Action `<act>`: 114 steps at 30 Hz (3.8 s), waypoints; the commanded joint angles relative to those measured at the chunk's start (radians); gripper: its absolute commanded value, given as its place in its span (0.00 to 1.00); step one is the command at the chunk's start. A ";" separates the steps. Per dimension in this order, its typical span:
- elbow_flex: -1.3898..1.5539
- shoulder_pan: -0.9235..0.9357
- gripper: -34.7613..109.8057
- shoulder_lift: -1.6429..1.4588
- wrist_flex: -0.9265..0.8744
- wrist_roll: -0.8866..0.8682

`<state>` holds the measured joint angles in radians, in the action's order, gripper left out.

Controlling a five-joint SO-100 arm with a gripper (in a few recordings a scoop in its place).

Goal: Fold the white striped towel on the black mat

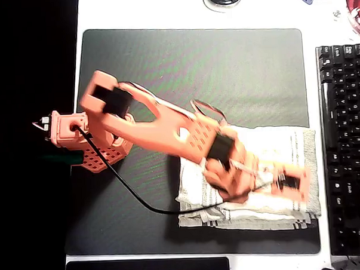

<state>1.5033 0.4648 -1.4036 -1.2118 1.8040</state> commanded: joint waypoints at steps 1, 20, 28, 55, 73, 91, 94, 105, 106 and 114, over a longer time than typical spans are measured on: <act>-0.150 0.034 0.29 0.092 -0.038 0.040; -0.357 0.091 0.37 0.350 -0.095 0.112; -0.367 0.034 0.29 0.380 -0.078 0.072; -0.314 -0.216 0.24 -0.118 -0.311 -0.069; -0.038 -0.750 0.24 -0.281 -0.219 -0.422; -0.137 -1.077 0.24 -0.048 -0.012 -0.776; -0.127 -1.120 0.27 -0.052 -0.023 -0.821; -0.086 -1.095 0.35 -0.209 -0.149 -0.742; -0.063 -1.091 0.35 -0.245 -0.172 -0.729; 0.321 -0.992 0.33 -0.649 -0.120 -0.604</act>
<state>1.7196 -0.5553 -1.8914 -1.3438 1.1443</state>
